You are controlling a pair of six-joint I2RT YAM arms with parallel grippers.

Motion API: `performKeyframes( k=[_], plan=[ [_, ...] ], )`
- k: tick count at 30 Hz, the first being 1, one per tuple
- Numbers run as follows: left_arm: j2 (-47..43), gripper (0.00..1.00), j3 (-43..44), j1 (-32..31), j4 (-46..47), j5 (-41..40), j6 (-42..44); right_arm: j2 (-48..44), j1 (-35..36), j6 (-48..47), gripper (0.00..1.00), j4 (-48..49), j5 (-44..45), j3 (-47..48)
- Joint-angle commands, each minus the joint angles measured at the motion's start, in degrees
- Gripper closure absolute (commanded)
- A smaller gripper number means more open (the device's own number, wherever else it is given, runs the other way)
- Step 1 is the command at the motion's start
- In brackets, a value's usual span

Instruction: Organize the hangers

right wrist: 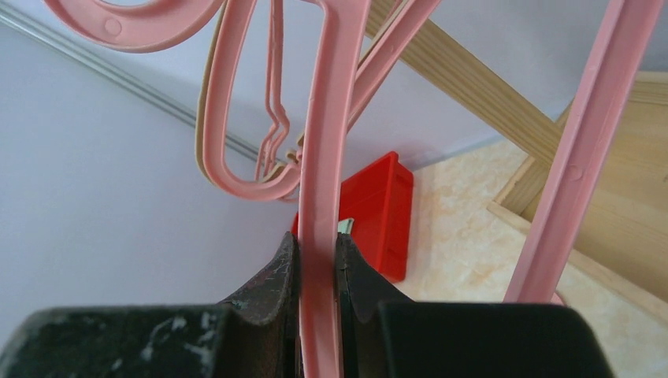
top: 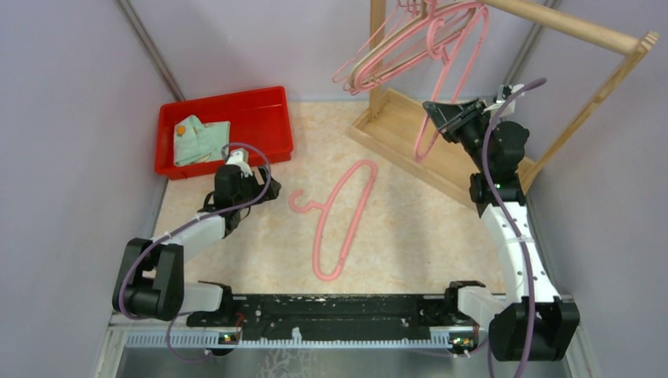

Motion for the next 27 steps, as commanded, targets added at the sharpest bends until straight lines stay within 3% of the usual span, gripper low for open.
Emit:
performKeyframes(
  k=[1,17,27],
  plan=[
    [0.69,0.11,1.76,-0.42,0.46,-0.02,1.01,1.92,-2.29,6.22,1.00,14.65,-3.84,2.90],
    [2.68,0.11,2.56,-0.42,1.18,-0.12,0.96,9.21,-7.14,14.79,1.00,28.49,-6.07,5.76],
    [0.96,0.11,2.11,-0.42,0.47,-0.35,1.23,19.12,-8.49,17.04,1.00,33.74,-4.27,11.91]
  ],
)
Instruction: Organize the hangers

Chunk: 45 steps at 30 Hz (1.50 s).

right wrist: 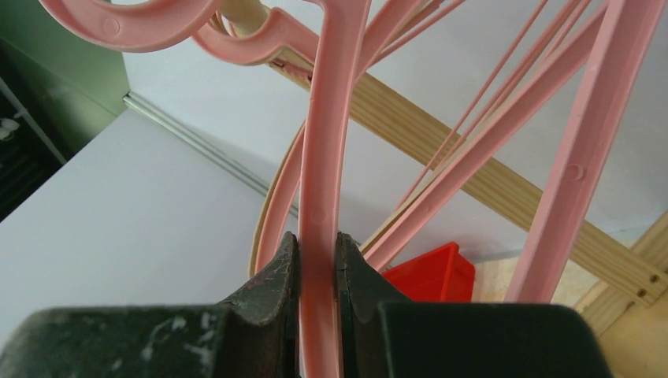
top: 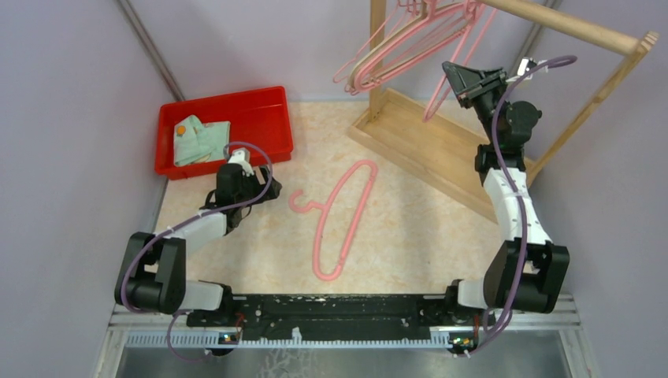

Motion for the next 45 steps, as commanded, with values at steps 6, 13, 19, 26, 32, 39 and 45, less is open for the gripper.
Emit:
performKeyframes(
  k=[6,13,19,26,32,39,45],
  plan=[
    [-1.27,0.11,1.25,-0.44,0.31,-0.87,1.04,6.54,-0.87,1.07,1.00,6.42,1.60,6.71],
    [-0.45,0.11,1.69,-0.39,0.45,-0.66,0.71,8.93,2.07,-6.98,1.00,-5.29,2.19,9.67],
    [-0.73,0.11,1.52,-0.42,0.21,-1.05,0.74,10.29,5.44,-11.17,1.00,-10.37,4.51,10.54],
    [-1.39,0.11,1.68,-0.42,-0.34,-1.03,1.06,8.64,5.78,-12.31,0.96,-11.52,6.32,7.25],
    [-1.70,0.11,1.52,-0.44,-0.77,-1.05,0.95,4.59,5.80,-15.79,0.74,-15.72,8.85,6.78],
    [-2.53,0.11,1.69,-0.42,-1.57,-1.41,1.19,-0.34,5.79,-18.98,0.20,-19.54,10.26,6.51],
    [-2.88,0.11,1.78,-0.42,-2.07,-1.11,0.91,-4.86,5.80,-20.47,0.02,-19.92,9.90,4.76]
  ],
)
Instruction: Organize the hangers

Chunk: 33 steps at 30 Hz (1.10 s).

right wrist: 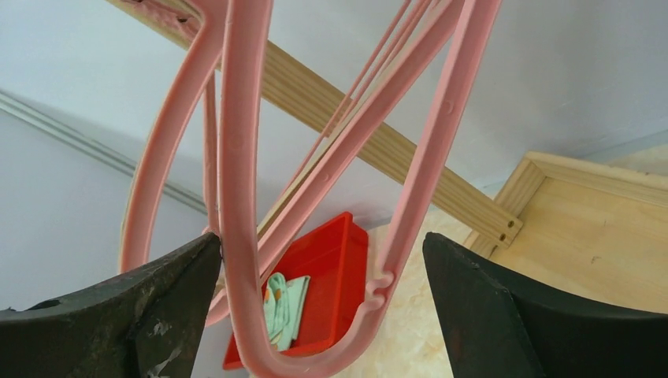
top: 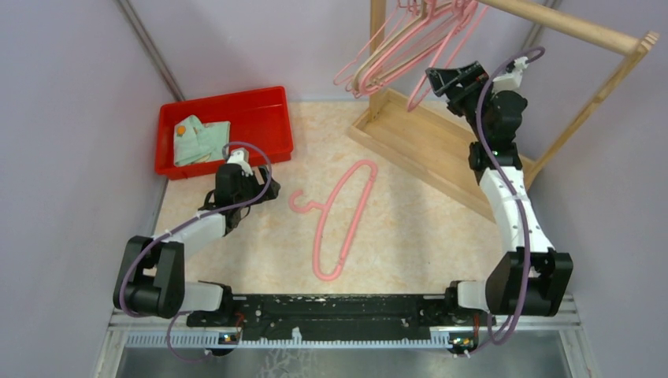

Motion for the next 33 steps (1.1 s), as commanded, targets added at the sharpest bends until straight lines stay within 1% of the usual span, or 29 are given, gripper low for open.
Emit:
performKeyframes(
  k=[1,5,12,17,25,27,30,31,32,33],
  plan=[
    [-1.32,0.11,1.60,-0.46,-0.39,-0.08,0.42,-6.58,0.33,-2.93,0.02,0.72,0.29,-0.64],
    [-1.52,0.11,1.41,-0.44,-0.48,-0.57,0.54,-11.05,0.33,-5.33,0.03,-1.24,-0.48,-1.64],
    [-0.88,0.11,1.49,-0.51,-0.40,-0.86,0.76,-21.47,2.03,-12.38,0.09,-9.73,-0.57,-5.82],
    [-0.55,0.11,1.58,-0.51,-0.27,-1.39,1.04,-28.34,6.40,-18.12,0.11,-17.50,-0.23,-8.91],
    [1.02,0.11,2.11,-0.90,0.08,-1.13,1.00,-35.69,13.88,-23.43,0.12,-27.38,2.43,-19.88],
    [1.37,0.11,2.19,-1.03,0.28,-1.21,0.90,-36.01,16.51,-23.90,0.12,-28.08,2.70,-22.96],
    [2.05,0.11,2.52,-1.17,0.23,-1.44,0.79,-33.76,24.39,-24.68,0.11,-28.67,7.14,-26.38],
    [2.14,0.11,2.61,-1.25,0.23,-1.53,0.68,-32.29,28.14,-24.81,0.09,-28.40,9.49,-27.06],
    [2.19,0.11,2.63,-1.36,0.26,-1.54,0.62,-30.60,33.67,-25.00,0.04,-27.85,12.19,-27.51],
    [2.20,0.11,2.71,-1.51,0.30,-1.66,0.55,-28.54,37.87,-25.10,0.02,-27.01,14.94,-27.83]
  ],
)
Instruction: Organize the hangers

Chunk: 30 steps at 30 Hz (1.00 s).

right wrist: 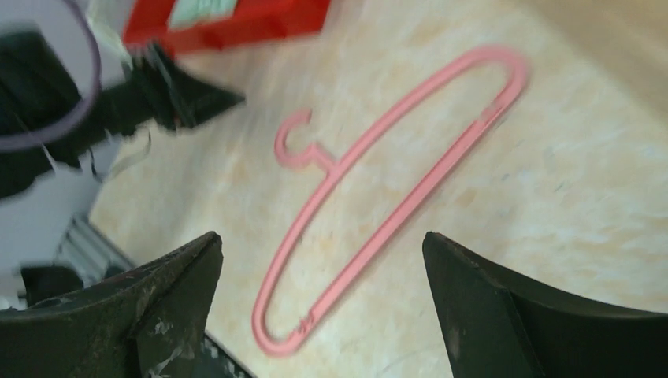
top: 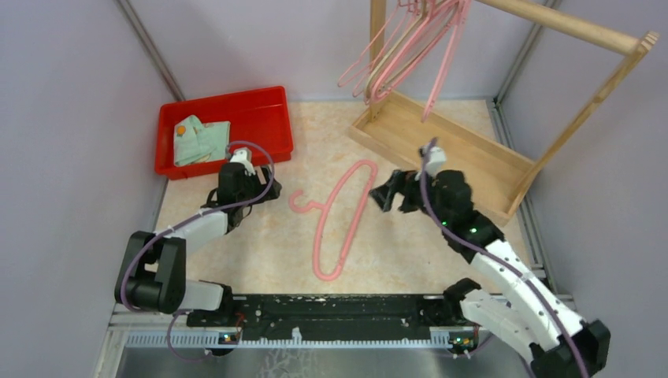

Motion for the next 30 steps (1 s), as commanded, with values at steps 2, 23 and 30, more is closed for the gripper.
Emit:
performKeyframes(
  k=[2,23,30],
  plan=[
    [0.54,0.11,1.91,-0.92,0.55,-0.87,0.05,10.34,20.57,-2.20,0.01,3.78,12.80,-1.03],
    [-1.70,0.00,2.17,-1.20,-0.69,-1.89,1.47,51.94,34.64,4.18,0.09,2.66,25.63,16.91],
    [-2.19,0.00,1.32,-1.20,0.84,-0.71,0.07,63.32,35.07,7.94,0.15,1.21,25.51,23.56]
  ],
)
